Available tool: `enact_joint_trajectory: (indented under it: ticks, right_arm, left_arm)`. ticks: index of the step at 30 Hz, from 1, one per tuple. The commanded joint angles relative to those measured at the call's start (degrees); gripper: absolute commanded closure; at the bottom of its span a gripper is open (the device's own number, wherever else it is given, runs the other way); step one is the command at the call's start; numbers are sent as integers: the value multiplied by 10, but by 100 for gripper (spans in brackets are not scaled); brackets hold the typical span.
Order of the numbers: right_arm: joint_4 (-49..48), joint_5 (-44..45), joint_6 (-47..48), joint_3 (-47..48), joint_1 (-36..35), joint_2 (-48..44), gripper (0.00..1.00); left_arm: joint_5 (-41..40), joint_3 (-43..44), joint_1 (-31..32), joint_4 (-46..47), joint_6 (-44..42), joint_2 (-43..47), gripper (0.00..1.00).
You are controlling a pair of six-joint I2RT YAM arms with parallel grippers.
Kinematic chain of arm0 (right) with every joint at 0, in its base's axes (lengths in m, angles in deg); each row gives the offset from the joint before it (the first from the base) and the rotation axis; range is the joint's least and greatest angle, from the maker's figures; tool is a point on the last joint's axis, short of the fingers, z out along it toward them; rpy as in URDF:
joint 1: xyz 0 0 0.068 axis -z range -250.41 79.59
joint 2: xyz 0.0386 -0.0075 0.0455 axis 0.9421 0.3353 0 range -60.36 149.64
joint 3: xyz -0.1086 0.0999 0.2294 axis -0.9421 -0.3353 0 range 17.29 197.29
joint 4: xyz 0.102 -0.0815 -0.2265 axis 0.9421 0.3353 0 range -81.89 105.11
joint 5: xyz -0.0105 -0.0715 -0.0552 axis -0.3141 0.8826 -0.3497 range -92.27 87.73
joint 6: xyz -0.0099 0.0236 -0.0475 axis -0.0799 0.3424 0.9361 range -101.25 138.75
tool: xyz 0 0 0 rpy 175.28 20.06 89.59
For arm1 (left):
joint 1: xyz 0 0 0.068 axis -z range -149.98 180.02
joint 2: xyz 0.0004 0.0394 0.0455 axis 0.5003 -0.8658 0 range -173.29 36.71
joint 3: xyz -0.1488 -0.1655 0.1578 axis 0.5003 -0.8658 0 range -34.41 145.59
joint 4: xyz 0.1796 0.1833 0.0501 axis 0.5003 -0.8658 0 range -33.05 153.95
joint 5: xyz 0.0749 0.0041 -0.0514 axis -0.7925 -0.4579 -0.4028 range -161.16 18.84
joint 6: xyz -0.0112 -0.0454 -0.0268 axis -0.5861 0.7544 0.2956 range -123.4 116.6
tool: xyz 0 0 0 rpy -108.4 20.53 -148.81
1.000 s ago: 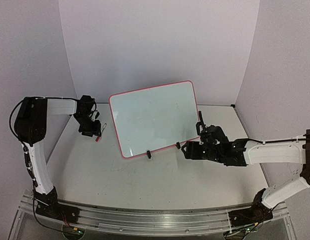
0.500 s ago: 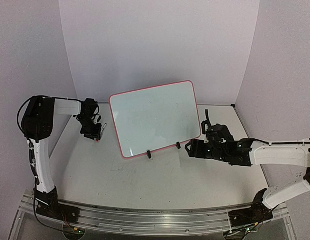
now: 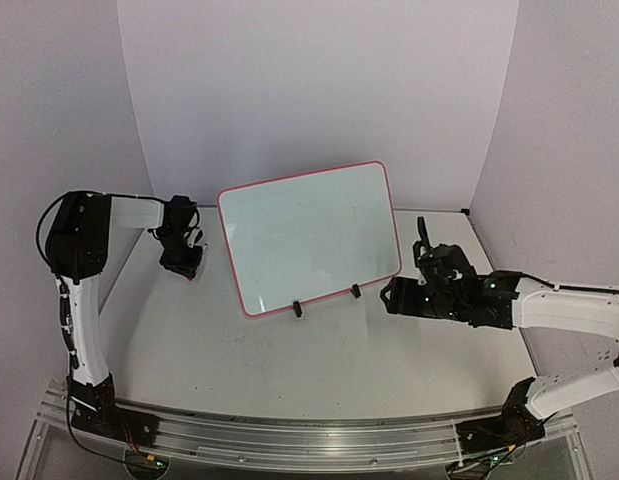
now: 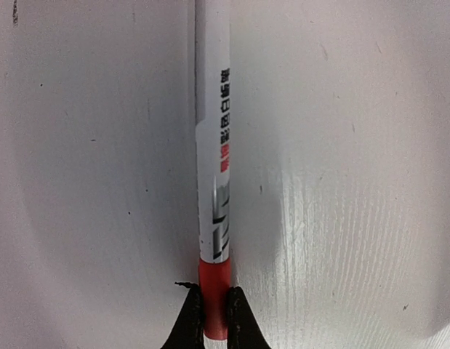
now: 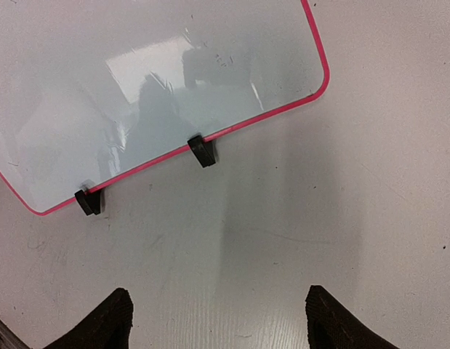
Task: Write a sentence on the whiteboard
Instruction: Pick up the whiteboard marker from the corner of the board, then pass from the left arm to the right
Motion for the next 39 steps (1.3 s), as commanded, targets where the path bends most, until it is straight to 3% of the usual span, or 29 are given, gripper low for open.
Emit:
enact_joint_trajectory:
  ticks: [1,4,10,14,21,25,31,35,39]
  right_arm:
    - [32,22,15,48,6,-20,20]
    - [48,-2,47,72,13,-23,17]
    - [75,-132,116,126,45,-30,12]
    - [98,-246,157,180,61,-16,11]
    - [158,-447,190,280,67,42,11]
    - [192,-551,184,326,67,92,13]
    - [205,-641,163,329,64,141,15]
    - [207,-672,161,322,59,156,15]
    - [207,-695,161,316,58,161,15]
  left_arm:
    - [-44,-24,2,-16,8,18,100]
    - [-45,-60,3,-12,30,72,100]
    - [-27,-155,3,29,82,282,100]
    - [43,-196,15,43,67,424,100]
    - [118,-210,88,-16,14,540,100]
    - [158,-203,203,-22,-7,545,100]
    - [160,-152,369,-19,-16,477,100]
    - [189,-104,433,-27,-29,401,100]
    - [226,-66,457,-30,-57,354,100]
